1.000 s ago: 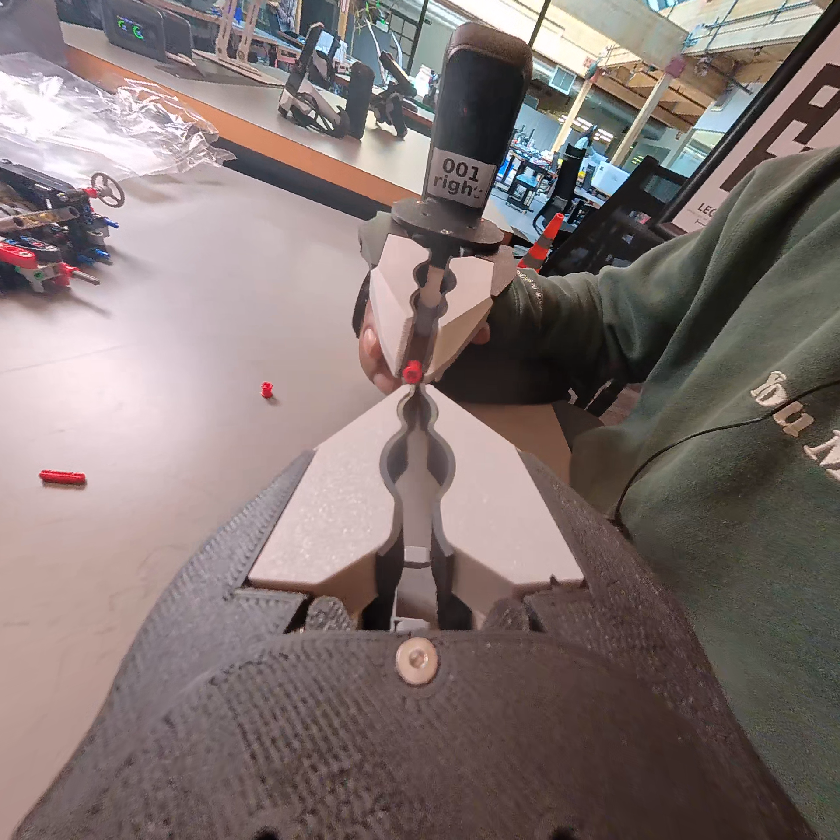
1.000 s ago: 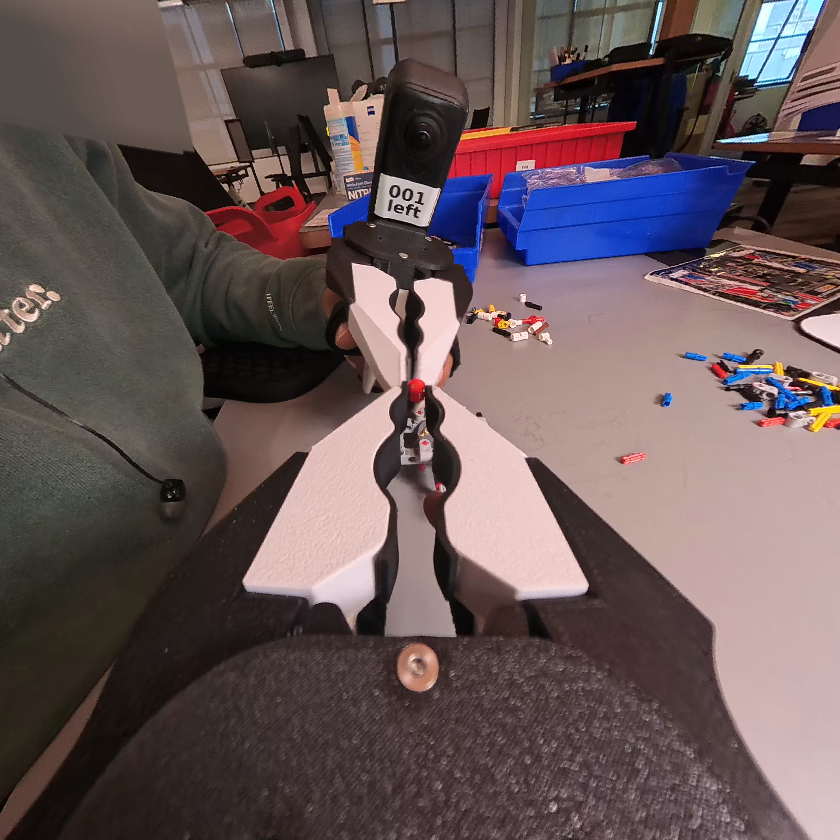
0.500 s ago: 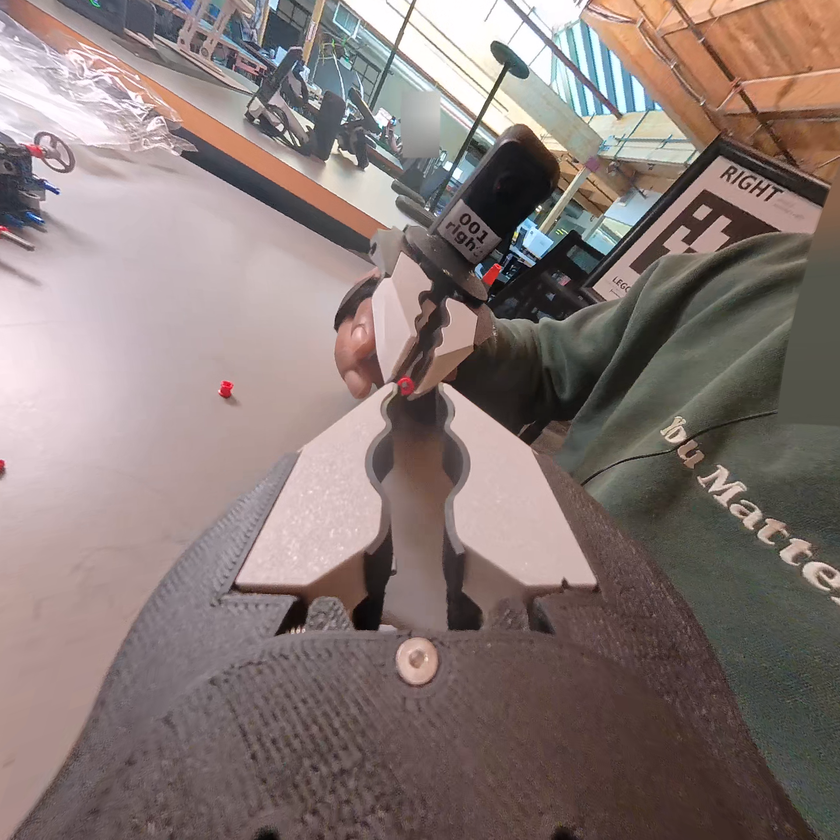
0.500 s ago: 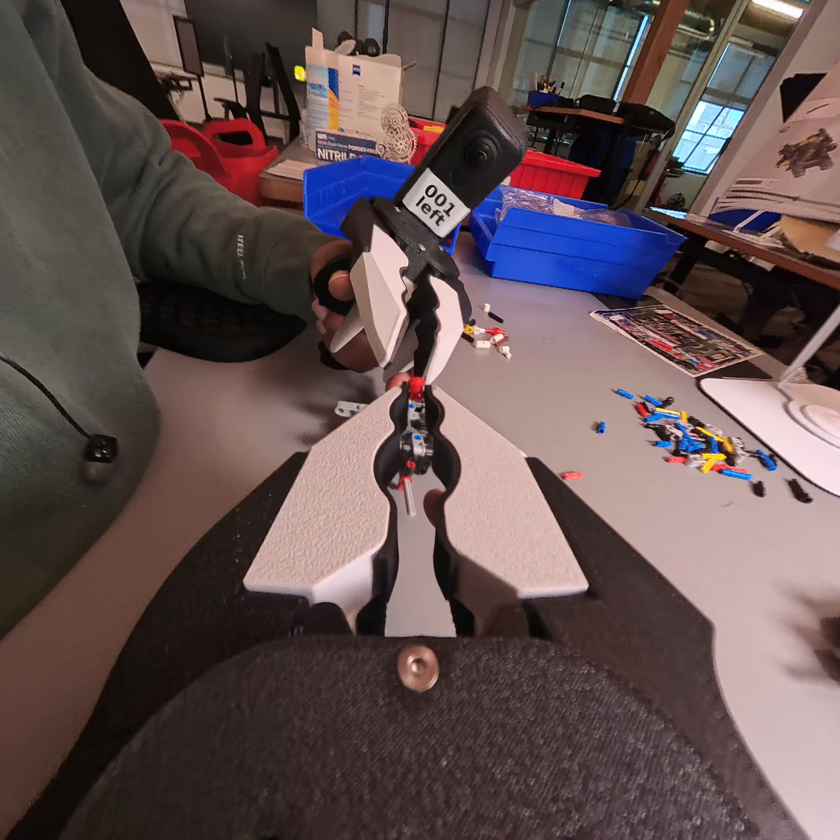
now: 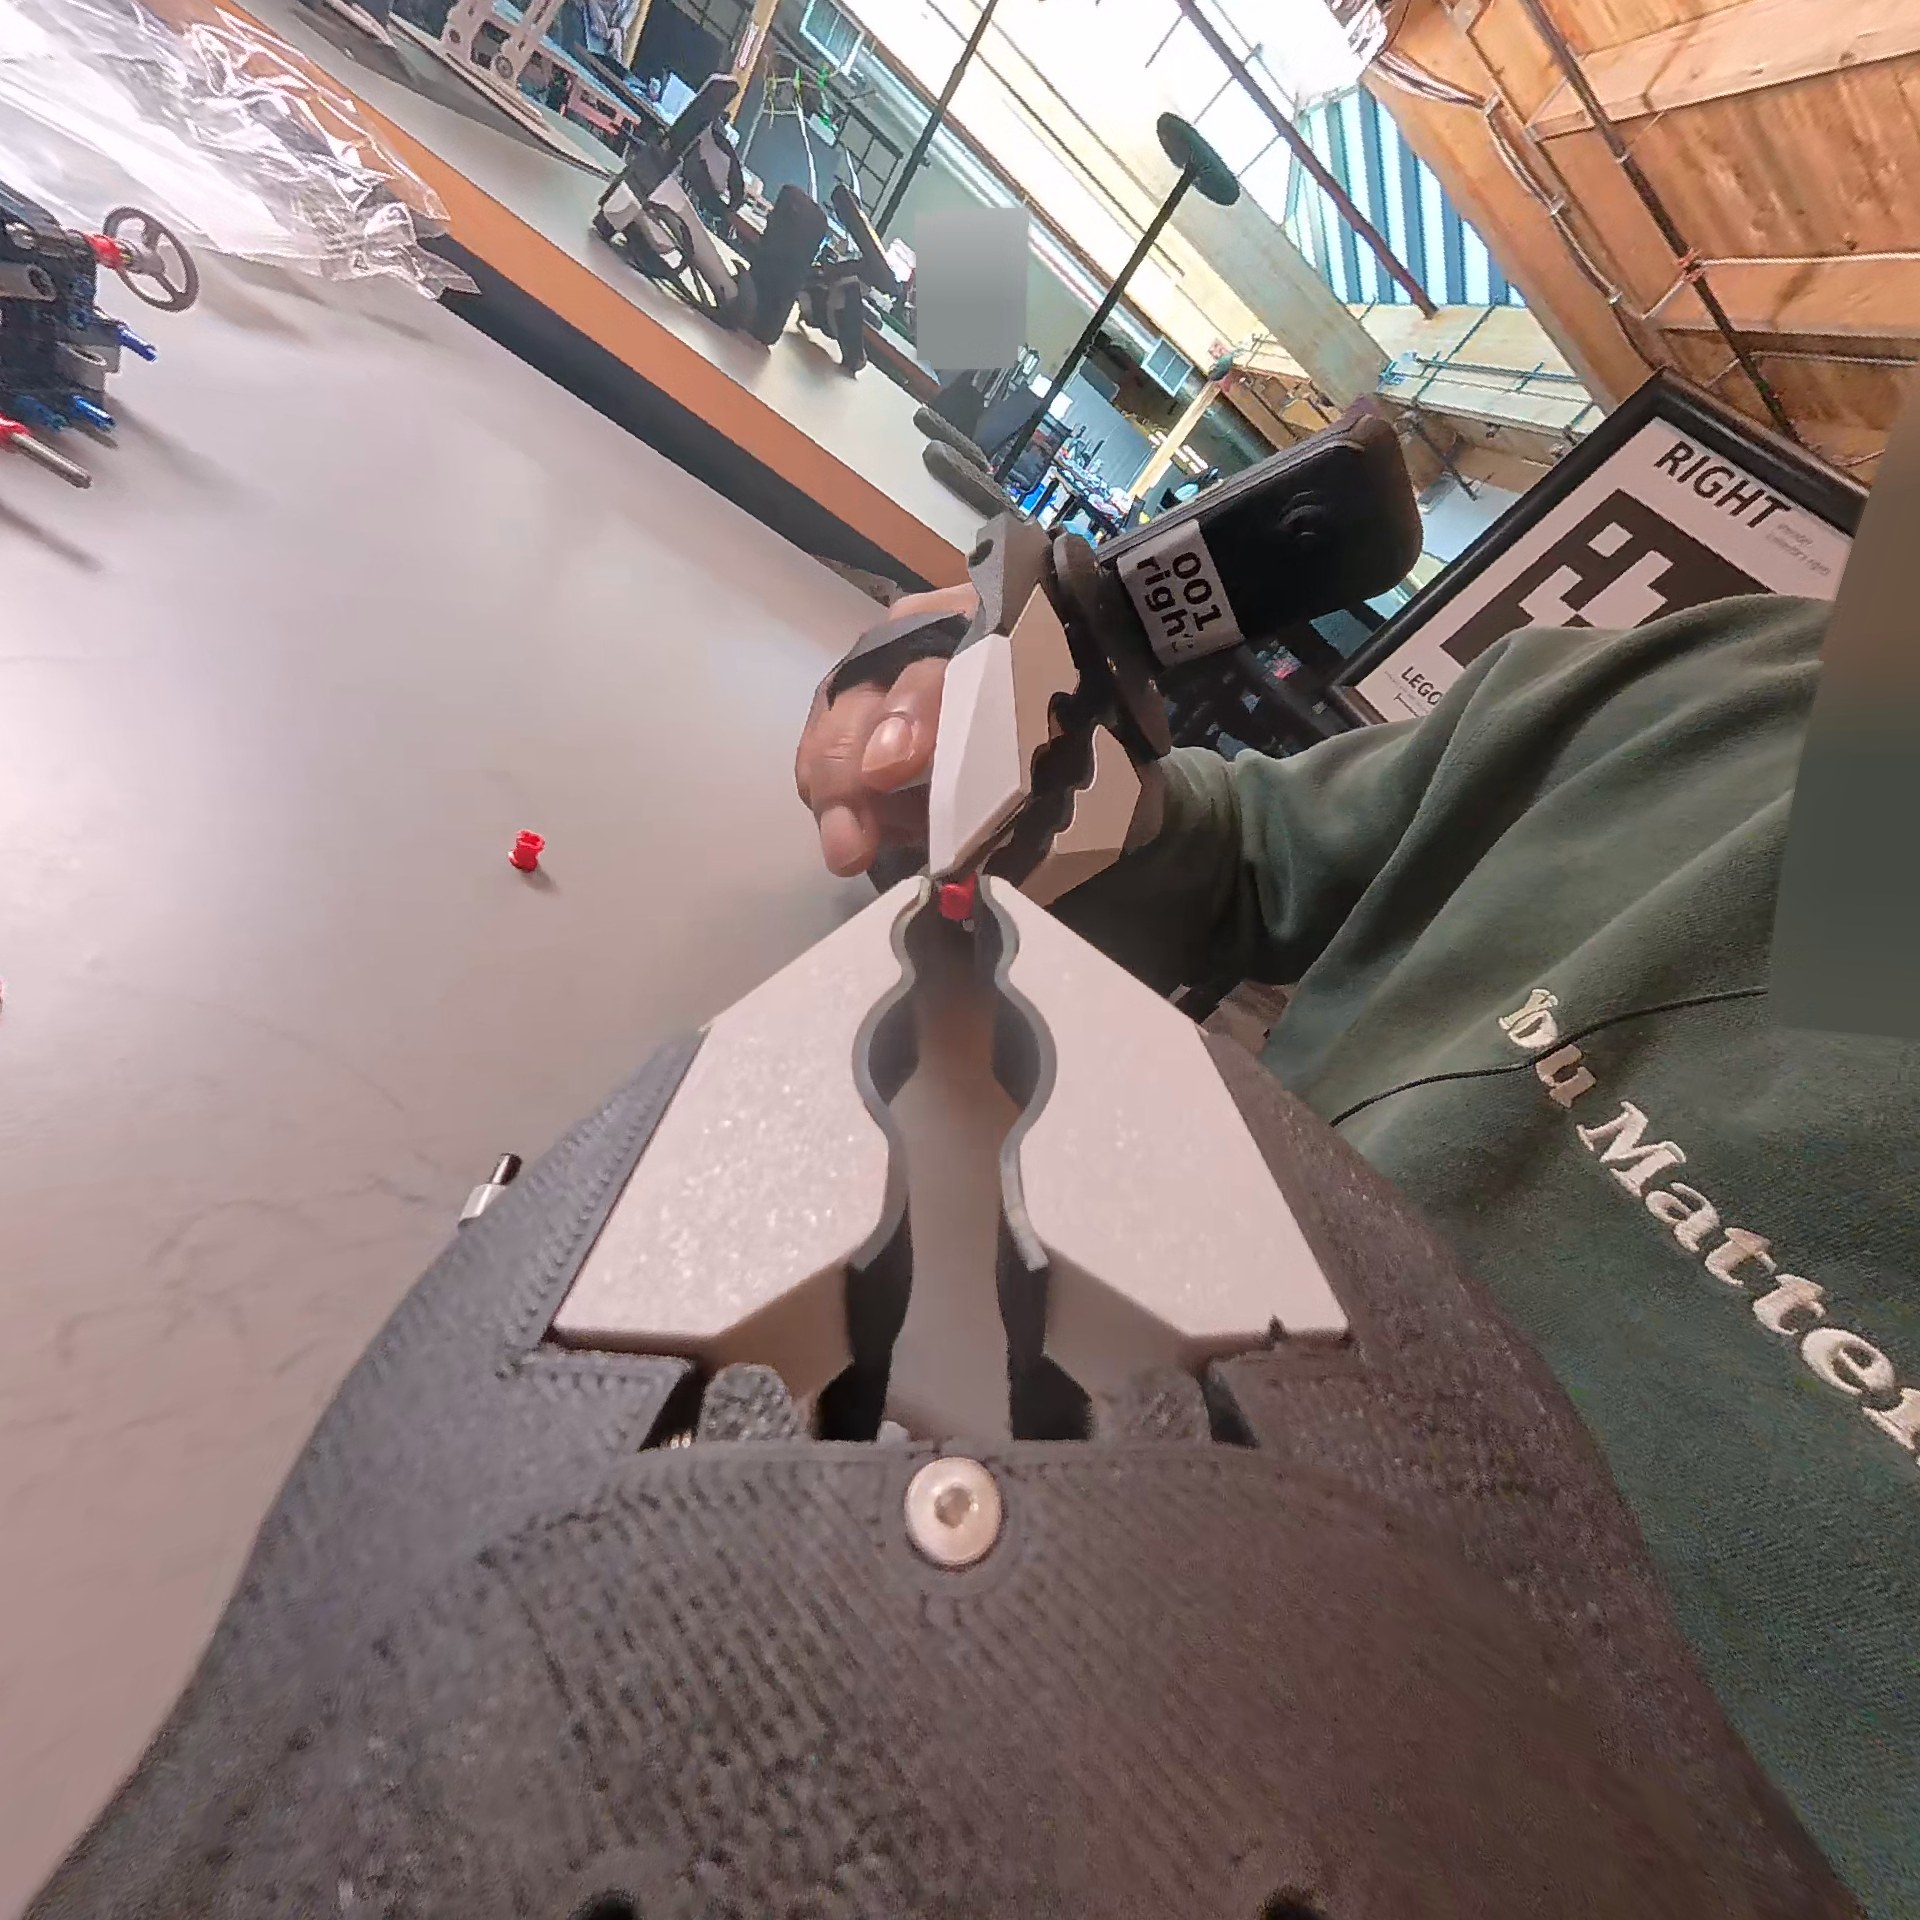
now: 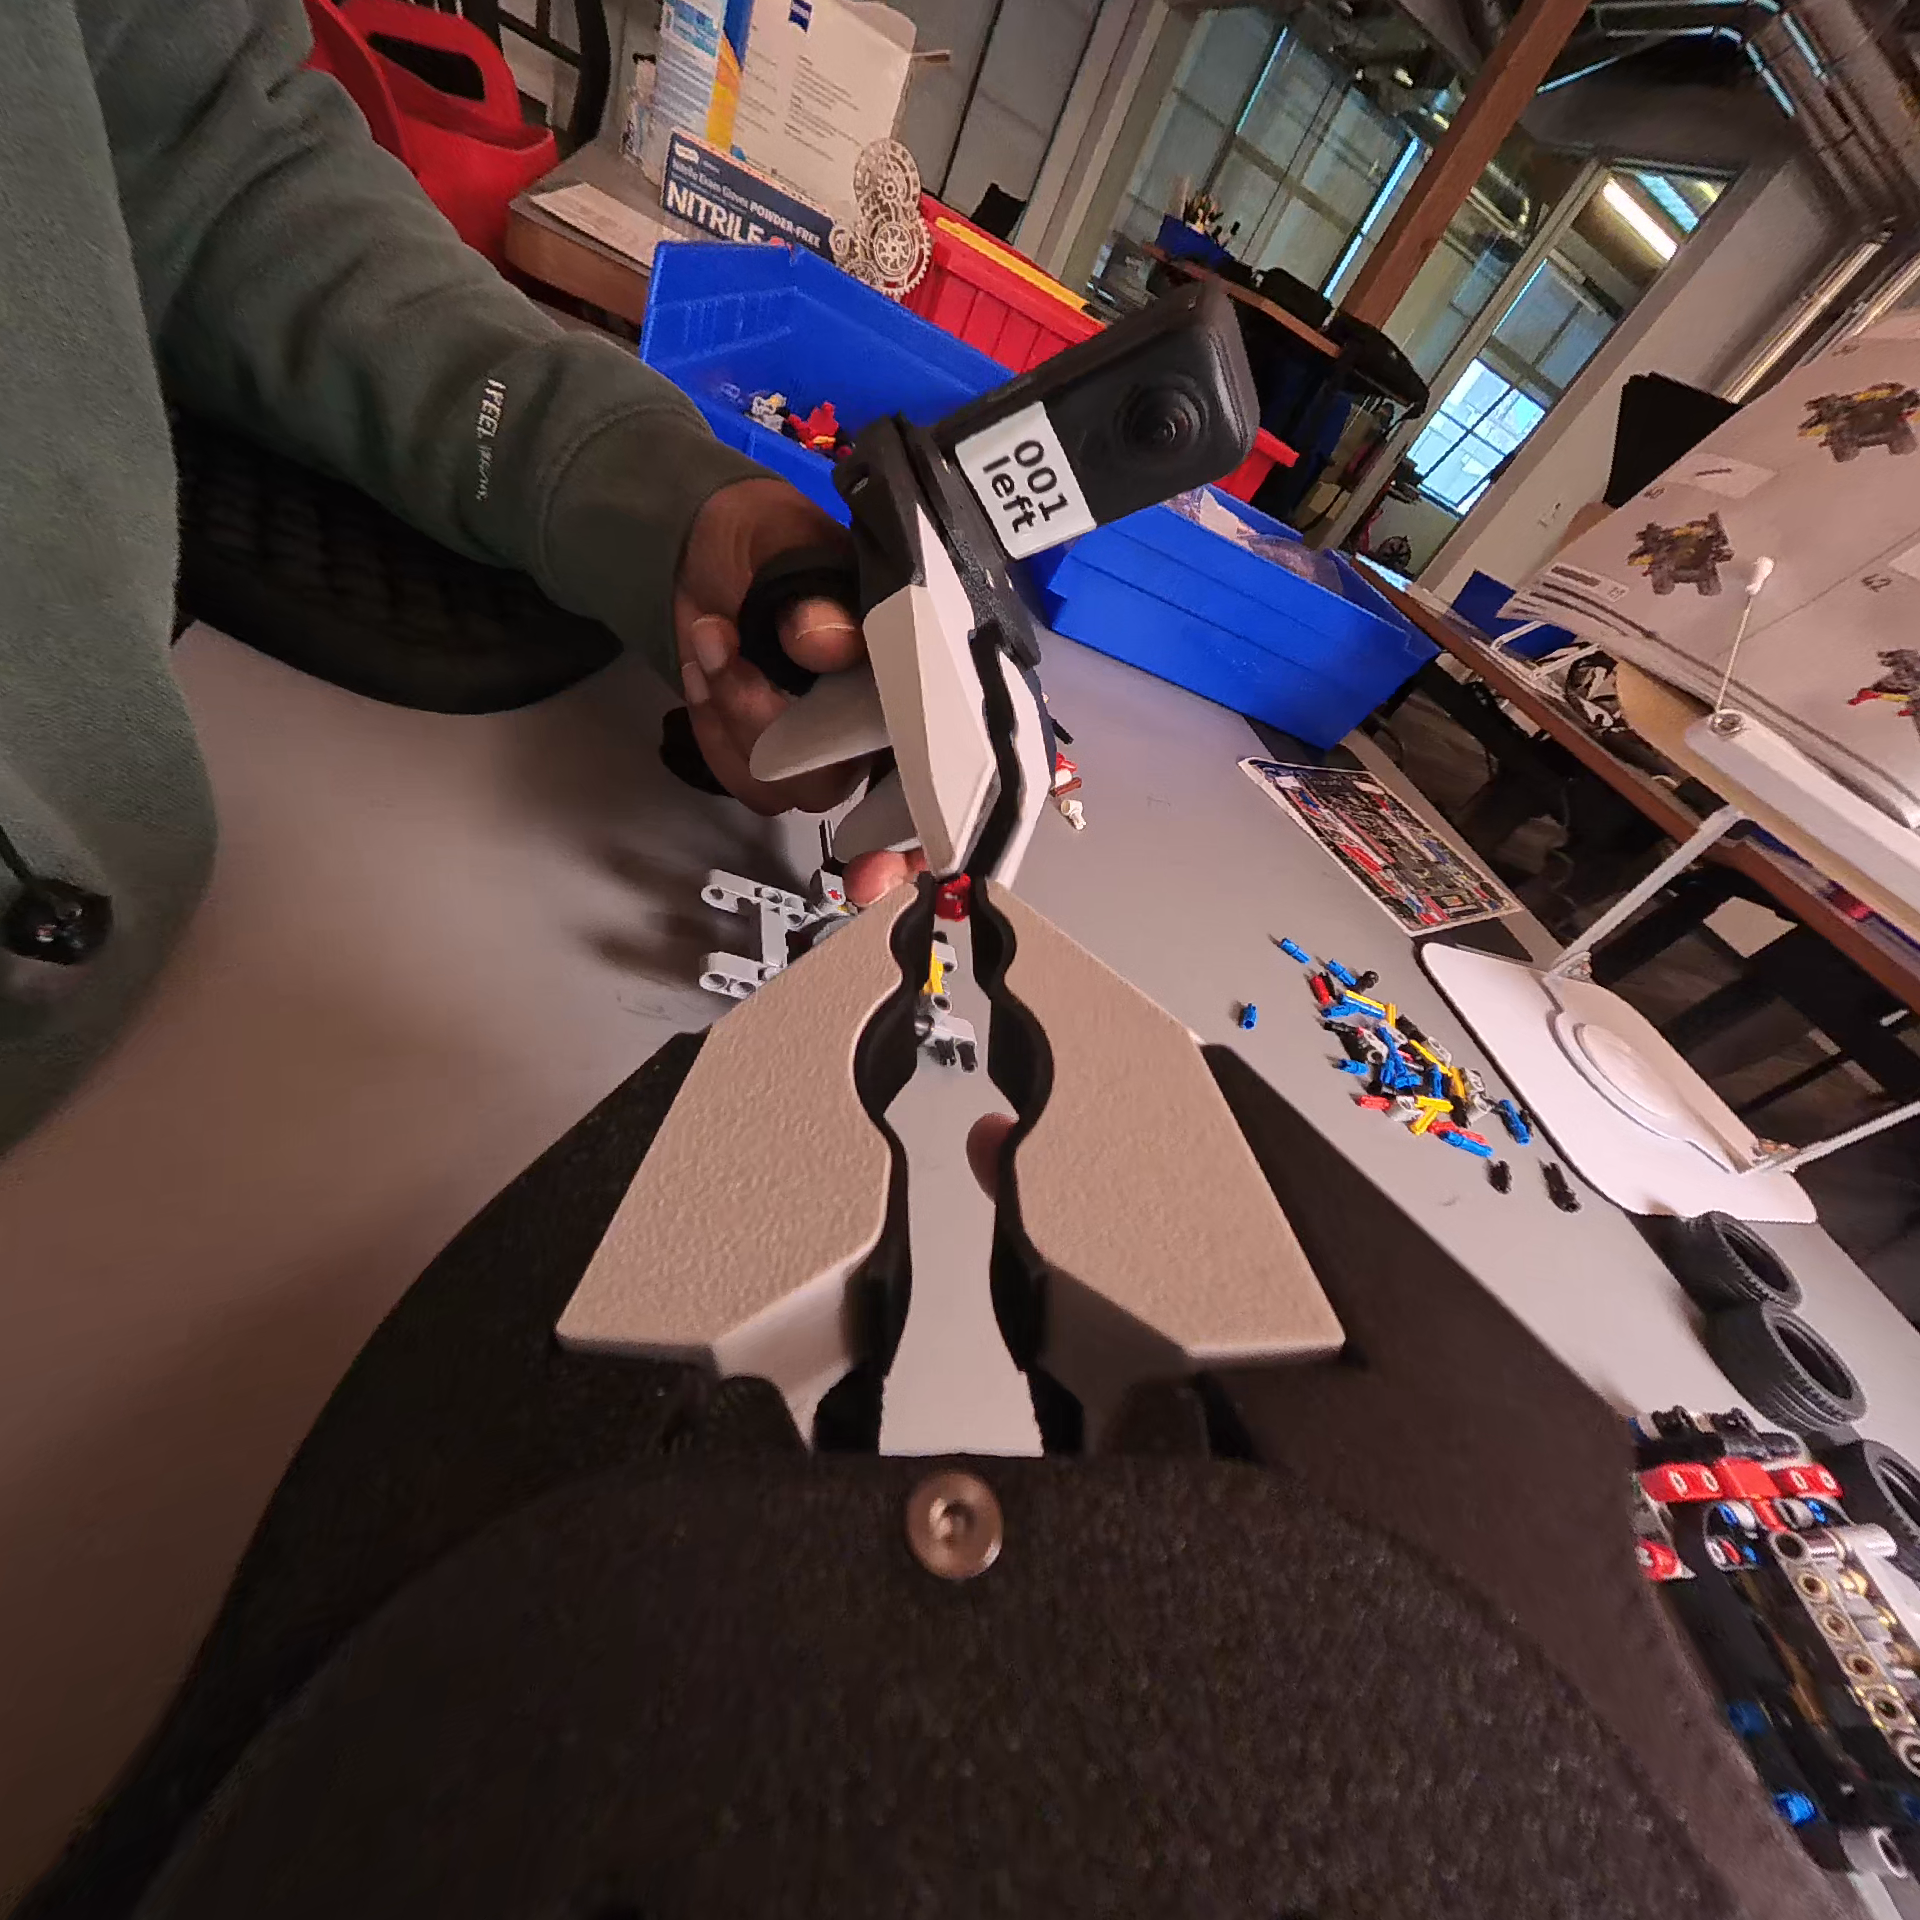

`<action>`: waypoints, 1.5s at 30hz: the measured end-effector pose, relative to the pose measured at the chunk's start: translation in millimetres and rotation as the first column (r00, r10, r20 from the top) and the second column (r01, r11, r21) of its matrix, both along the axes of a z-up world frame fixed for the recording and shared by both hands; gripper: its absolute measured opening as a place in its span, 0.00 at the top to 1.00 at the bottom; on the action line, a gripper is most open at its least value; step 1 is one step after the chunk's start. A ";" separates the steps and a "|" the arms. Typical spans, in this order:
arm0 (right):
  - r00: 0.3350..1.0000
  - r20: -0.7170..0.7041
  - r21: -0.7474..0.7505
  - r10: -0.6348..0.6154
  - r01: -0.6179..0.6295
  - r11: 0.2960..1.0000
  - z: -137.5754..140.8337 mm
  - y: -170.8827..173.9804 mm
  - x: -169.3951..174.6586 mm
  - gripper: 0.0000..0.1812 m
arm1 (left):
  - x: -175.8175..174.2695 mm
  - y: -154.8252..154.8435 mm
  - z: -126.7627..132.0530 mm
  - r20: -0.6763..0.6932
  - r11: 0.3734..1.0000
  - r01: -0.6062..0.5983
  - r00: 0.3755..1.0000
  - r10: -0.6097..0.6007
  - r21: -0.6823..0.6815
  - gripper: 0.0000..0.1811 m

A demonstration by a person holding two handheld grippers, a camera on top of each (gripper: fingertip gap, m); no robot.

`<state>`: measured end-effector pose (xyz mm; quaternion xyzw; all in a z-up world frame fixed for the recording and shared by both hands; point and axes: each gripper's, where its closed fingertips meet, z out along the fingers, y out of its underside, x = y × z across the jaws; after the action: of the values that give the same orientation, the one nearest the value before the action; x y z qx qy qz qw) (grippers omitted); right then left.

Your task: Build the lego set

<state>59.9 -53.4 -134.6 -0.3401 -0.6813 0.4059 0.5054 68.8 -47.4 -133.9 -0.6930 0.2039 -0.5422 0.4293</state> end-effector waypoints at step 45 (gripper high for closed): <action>0.979 -0.085 -0.422 0.187 -0.206 0.883 33.6 -11.8 13.9 0.97 | 13.1 -16.3 32.9 -0.186 0.899 -0.011 0.977 0.103 0.438 0.98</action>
<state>73.9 -65.2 -101.0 -0.3636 -0.5956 0.6017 0.3886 81.9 -63.8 -101.0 -0.6374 0.3422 -0.3960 0.5655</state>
